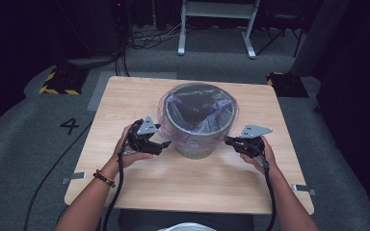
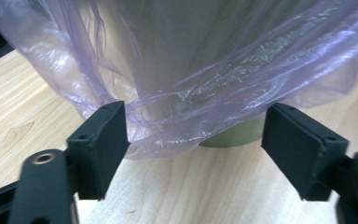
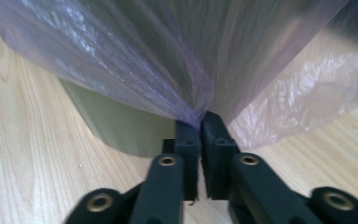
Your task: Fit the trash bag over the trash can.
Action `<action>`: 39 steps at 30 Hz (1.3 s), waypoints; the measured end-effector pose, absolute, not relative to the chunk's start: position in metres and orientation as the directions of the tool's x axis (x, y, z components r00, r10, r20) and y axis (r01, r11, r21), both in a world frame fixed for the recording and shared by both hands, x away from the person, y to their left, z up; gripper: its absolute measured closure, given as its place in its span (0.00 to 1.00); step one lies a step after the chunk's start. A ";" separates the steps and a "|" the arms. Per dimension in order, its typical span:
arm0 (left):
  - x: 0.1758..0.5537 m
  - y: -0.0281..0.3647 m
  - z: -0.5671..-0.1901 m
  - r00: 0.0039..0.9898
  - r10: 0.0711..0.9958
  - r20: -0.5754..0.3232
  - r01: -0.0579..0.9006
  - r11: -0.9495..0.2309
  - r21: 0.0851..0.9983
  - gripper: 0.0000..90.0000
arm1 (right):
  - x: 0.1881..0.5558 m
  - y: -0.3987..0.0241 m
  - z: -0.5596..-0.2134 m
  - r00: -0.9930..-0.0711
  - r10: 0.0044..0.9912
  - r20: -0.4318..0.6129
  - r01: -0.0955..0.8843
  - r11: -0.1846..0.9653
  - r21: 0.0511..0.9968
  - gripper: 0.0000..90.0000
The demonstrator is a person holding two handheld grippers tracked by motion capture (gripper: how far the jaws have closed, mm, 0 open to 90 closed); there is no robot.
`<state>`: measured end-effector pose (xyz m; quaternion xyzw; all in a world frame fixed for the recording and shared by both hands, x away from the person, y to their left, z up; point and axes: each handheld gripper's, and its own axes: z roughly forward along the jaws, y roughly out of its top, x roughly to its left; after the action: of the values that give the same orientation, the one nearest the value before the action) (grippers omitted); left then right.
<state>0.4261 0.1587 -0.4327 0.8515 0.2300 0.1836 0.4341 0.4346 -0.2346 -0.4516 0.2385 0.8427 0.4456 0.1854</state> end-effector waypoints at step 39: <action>0.386 0.207 -0.455 0.796 0.600 0.083 0.320 -0.533 0.783 0.18 | 0.414 -0.276 -0.415 -0.756 0.652 -0.059 0.225 0.344 0.912 0.27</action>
<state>0.3864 0.2066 -0.4555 0.8580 0.2679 0.1739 0.4022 0.4139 -0.2755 -0.4147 0.2768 0.7917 0.5012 0.2128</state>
